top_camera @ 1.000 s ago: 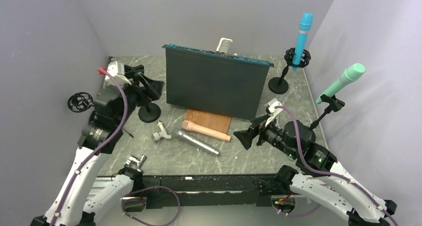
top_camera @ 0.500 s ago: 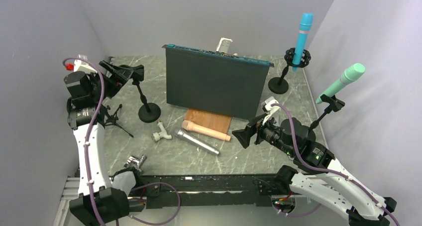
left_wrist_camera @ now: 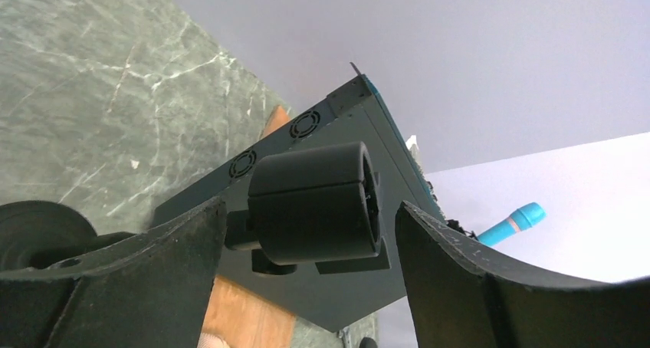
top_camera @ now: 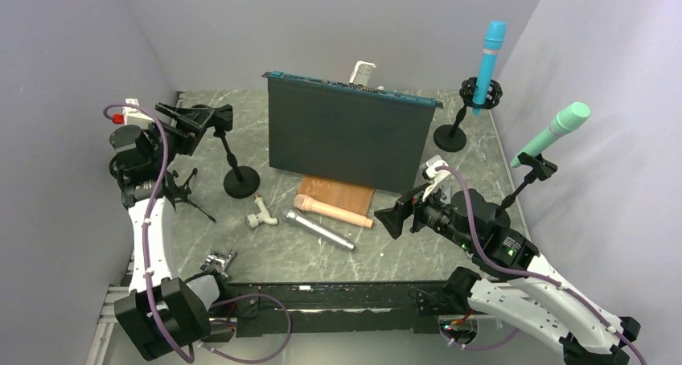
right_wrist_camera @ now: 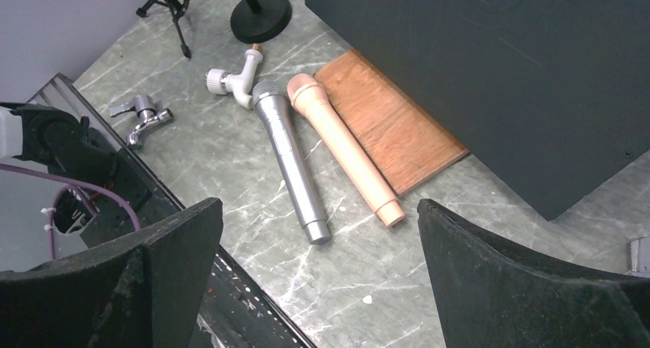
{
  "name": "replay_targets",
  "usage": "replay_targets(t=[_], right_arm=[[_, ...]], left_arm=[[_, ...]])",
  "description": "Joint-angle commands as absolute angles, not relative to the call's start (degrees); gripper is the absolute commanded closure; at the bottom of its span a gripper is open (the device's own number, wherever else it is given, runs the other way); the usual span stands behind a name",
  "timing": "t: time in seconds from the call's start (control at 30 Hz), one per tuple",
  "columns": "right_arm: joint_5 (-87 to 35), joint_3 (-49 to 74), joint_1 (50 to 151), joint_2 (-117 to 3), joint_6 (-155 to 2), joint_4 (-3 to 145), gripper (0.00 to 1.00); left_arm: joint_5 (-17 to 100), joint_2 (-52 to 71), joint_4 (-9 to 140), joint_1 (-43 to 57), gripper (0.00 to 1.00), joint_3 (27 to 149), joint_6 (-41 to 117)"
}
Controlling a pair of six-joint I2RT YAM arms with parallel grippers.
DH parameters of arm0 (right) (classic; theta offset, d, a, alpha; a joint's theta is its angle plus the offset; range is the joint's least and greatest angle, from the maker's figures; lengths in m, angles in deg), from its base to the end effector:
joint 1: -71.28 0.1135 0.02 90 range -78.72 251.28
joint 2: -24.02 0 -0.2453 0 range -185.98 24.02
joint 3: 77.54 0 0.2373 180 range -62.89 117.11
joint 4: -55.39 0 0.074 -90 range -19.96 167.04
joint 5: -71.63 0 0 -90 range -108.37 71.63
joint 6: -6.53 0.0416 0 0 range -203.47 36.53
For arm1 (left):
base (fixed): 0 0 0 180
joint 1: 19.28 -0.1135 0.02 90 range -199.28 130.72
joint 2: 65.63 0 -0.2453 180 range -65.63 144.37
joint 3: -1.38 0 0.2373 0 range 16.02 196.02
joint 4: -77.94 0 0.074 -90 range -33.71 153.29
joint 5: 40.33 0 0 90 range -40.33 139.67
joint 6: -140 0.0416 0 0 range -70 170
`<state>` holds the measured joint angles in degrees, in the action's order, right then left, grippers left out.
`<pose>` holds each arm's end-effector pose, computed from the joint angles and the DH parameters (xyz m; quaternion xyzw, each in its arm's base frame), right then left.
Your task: Remove the microphone from the stand
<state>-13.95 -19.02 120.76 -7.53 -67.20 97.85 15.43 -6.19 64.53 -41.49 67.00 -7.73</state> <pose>0.0893 0.0996 0.3186 -0.2049 0.7689 0.3026 0.5247 0.2299 0.0686 0.3366 -0.3115 0.6745 -0.4031 0.5343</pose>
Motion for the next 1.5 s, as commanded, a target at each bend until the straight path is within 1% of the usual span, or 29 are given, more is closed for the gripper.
replay_targets(t=[0.0,0.07,0.17,0.3,0.4,0.43,0.5,0.67,0.87,1.1,1.3,1.47], right_arm=[[-14.1,-17.6,120.8,-7.6,-67.1,95.6,0.0],[-14.1,-17.9,120.8,-7.5,-67.2,95.5,0.0],[-13.9,-17.8,120.8,-7.6,-67.1,95.9,0.0],[-13.5,-17.7,120.8,-7.7,-66.8,96.1,0.0],[-13.1,-18.0,120.8,-7.7,-66.6,95.7,0.0],[-13.1,-18.1,120.8,-7.8,-66.5,95.6,0.0],[-13.2,-18.1,120.8,-8.4,-66.4,95.3,0.0],[-13.5,-17.5,120.8,-10.0,-66.5,95.3,0.0],[-12.8,-17.4,120.8,-10.9,-66.7,95.4,0.0],[-12.9,-17.2,120.7,-12.1,-67.3,94.7,0.0],[-12.9,-16.9,120.8,-12.9,-67.6,94.6,0.0],[-12.8,-17.1,120.7,-13.1,-67.4,95.0,0.0]], left_arm=[[12.9,-5.5,73.6,-41.8,0.16,67.0,-11.1],[12.9,-4.3,72.5,-41.8,0.18,67.8,-10.9],[13.7,-3.5,73.7,-41.7,0.25,67.7,-10.0],[13.7,-3.3,77.4,-41.7,0.42,64.6,-10.3],[14.6,-3.5,76.0,-41.2,0.58,62.2,-7.2],[16.0,-4.0,75.0,-40.5,0.62,60.9,-5.3],[18.4,-4.4,72.0,-39.0,0.68,59.6,-1.3],[21.6,-4.4,70.7,-37.5,0.79,54.6,4.0],[24.2,-2.8,72.7,-37.8,0.85,47.5,6.7],[23.1,1.2,76.3,-39.4,0.88,45.6,6.3],[19.8,6.4,79.0,-39.9,0.91,50.6,3.1],[17.0,12.3,91.0,-39.9,0.93,57.0,-2.2]])
